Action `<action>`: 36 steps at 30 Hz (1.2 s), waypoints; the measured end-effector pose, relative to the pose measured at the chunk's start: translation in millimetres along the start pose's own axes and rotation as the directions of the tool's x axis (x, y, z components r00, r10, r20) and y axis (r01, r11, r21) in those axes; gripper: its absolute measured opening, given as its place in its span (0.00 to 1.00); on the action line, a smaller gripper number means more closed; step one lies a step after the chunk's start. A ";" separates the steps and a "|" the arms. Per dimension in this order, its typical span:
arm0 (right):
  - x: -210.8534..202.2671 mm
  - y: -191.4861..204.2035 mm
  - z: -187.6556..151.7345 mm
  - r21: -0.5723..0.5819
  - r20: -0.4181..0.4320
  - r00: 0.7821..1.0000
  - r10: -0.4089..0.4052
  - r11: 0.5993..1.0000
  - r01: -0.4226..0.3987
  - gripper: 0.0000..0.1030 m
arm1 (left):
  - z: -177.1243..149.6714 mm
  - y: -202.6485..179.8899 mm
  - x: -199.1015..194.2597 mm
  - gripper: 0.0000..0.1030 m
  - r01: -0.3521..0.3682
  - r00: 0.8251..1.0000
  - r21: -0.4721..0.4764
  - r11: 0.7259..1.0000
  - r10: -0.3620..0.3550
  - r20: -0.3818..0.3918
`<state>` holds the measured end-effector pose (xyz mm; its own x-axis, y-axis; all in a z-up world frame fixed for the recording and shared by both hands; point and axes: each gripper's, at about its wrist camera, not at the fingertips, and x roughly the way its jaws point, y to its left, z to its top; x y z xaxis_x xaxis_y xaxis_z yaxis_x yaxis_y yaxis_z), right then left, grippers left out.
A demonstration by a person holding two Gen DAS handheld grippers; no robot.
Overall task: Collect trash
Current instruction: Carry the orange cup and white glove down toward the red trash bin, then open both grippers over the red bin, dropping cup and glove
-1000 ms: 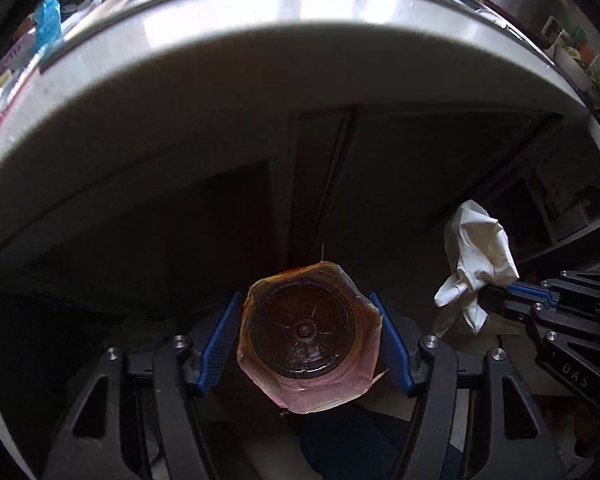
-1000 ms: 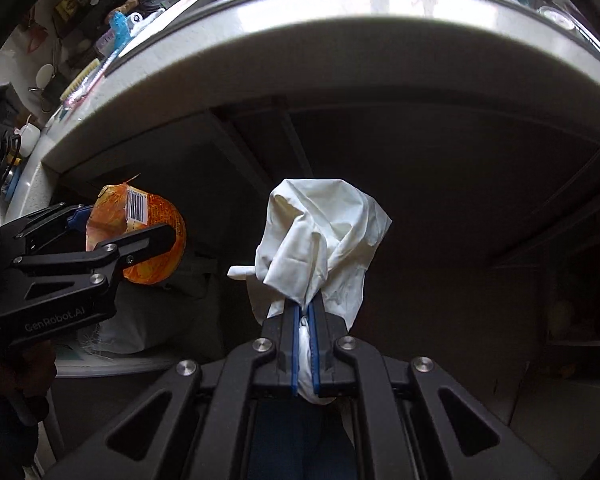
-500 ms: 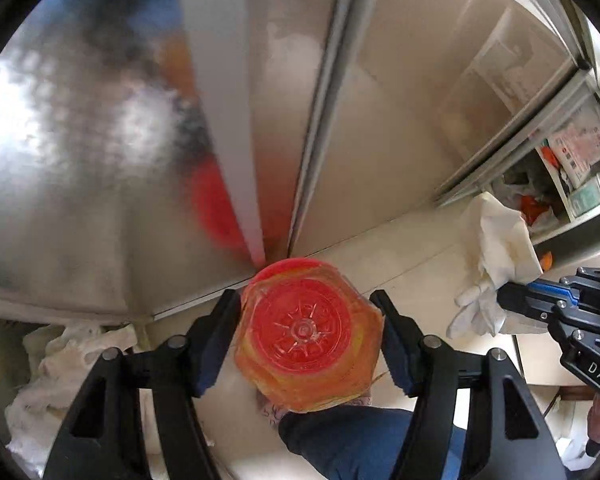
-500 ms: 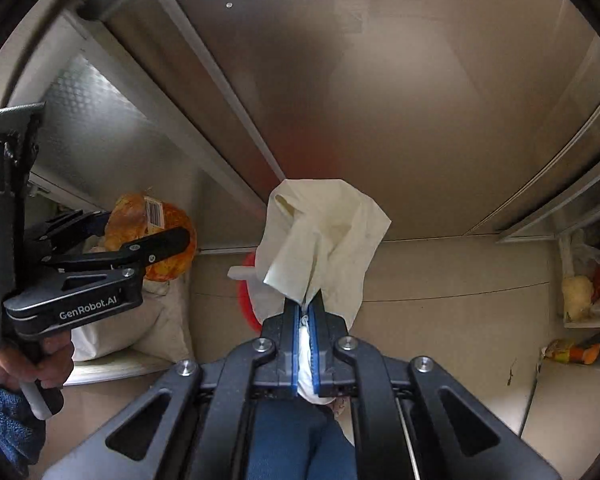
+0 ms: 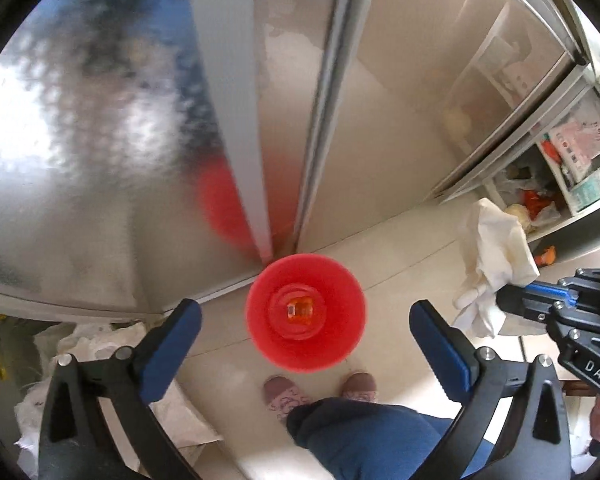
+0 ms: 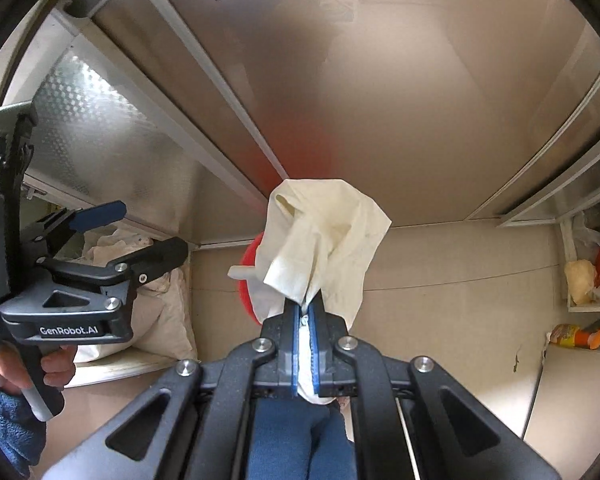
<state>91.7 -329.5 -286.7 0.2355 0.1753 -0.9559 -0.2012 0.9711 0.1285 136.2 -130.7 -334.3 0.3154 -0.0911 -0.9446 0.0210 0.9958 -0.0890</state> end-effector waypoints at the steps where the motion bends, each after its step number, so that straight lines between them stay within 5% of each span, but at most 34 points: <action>1: 2.1 2.3 0.3 -0.011 -0.003 1.000 0.000 1.000 0.000 0.04 | -3.2 2.4 1.4 1.00 -0.006 1.000 -0.009 1.000 0.006 -0.001; 20: 65.1 45.3 -3.2 -0.238 -0.106 0.994 0.010 0.971 -0.035 0.07 | -66.9 83.4 -8.1 1.00 -0.121 0.993 -0.202 0.972 0.117 -0.030; 23: 66.9 52.3 -3.9 -0.267 -0.116 0.993 -0.023 0.964 -0.009 0.31 | -71.2 83.1 -10.9 1.00 -0.130 0.991 -0.202 0.971 0.126 -0.033; 25: 59.6 54.2 -5.7 -0.275 -0.107 0.993 -0.042 0.961 0.011 0.60 | -71.8 81.2 -17.5 1.00 -0.128 0.992 -0.198 0.972 0.122 -0.043; 36: -57.2 76.1 3.6 -0.274 -0.046 0.999 -0.019 0.962 0.006 0.67 | -53.6 62.2 -146.3 1.00 -0.099 0.995 -0.208 0.973 0.103 0.010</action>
<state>66.3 -265.1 -221.2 0.1950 0.1491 -0.9694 -0.4524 0.8906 0.0459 40.5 -55.9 -218.6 0.3249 0.0123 -0.9457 -0.2079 0.9764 -0.0587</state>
